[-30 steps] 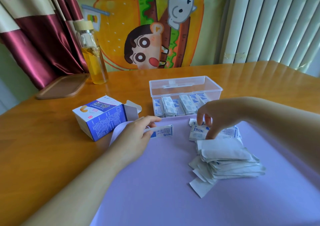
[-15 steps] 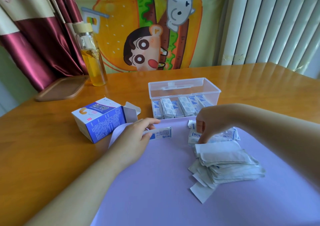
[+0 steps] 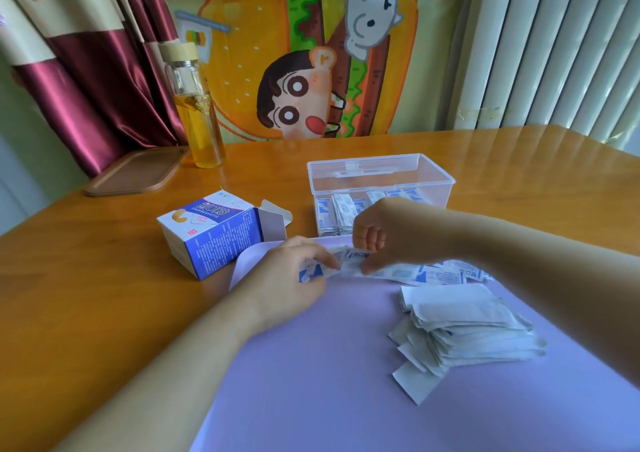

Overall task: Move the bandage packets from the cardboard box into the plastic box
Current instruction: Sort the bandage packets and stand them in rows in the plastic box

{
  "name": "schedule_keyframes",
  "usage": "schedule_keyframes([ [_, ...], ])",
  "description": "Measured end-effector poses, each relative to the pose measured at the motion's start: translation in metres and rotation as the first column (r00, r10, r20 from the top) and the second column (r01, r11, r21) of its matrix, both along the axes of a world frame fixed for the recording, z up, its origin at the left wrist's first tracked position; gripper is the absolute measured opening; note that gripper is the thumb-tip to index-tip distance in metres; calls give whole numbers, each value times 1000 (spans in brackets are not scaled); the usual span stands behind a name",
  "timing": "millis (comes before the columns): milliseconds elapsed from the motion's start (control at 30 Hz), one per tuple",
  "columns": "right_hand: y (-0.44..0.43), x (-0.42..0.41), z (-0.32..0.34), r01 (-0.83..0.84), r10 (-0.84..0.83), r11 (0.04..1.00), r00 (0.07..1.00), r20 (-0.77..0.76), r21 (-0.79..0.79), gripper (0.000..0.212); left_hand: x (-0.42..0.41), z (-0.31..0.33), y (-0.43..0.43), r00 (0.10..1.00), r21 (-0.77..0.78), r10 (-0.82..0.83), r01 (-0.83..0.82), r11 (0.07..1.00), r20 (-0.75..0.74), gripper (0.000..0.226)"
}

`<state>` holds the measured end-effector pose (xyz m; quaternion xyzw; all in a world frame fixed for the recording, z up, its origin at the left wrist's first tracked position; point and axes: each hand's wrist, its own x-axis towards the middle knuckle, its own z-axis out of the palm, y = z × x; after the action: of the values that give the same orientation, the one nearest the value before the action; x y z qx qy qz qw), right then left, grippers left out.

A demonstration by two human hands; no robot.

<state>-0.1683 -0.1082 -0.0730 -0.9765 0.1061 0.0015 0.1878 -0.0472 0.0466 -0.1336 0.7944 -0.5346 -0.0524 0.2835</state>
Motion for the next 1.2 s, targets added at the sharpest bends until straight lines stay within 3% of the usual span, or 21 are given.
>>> schedule_keyframes([
  [133,16,12,-17,-72,75,996,995,62,-44,18,-9,6,0,983,-19,-85,84,996,-160,17],
  [200,18,12,-20,-79,81,996,993,85,-35,18,-8,5,-1,989,-20,-61,59,998,-133,10],
  [300,12,7,-16,-66,66,998,996,67,-5,25,0,-1,-4,998,24,-21,23,999,-55,27],
  [400,-1,-3,-9,11,-11,1000,1000,-19,25,29,6,-4,-4,1000,17,-1,1,1000,-31,28],
  [567,-17,-13,-8,79,-74,995,994,-87,56,9,6,-3,-4,993,-15,26,-28,1000,-114,18],
  [733,-15,-14,-11,99,-103,989,994,25,114,7,9,-6,-4,984,5,65,-65,998,-165,18],
  [867,-12,-11,-18,141,-166,974,976,139,176,8,6,-4,-5,980,-2,61,-62,998,-187,5],
  [1000,-8,-8,-24,142,-170,972,975,144,188,7,11,-8,-4,988,-1,120,-121,993,-101,16],
  [1067,-8,-6,-26,177,-205,966,969,139,190,17,11,-6,-3,981,-33,133,-138,990,-141,14],
  [1133,-7,-3,-27,217,-279,926,945,169,310,21,10,-2,-2,965,-67,124,-143,987,-231,3],
  [1200,-5,0,-26,222,-367,833,907,207,507,18,7,3,-2,944,-112,107,-148,983,-312,9],
])
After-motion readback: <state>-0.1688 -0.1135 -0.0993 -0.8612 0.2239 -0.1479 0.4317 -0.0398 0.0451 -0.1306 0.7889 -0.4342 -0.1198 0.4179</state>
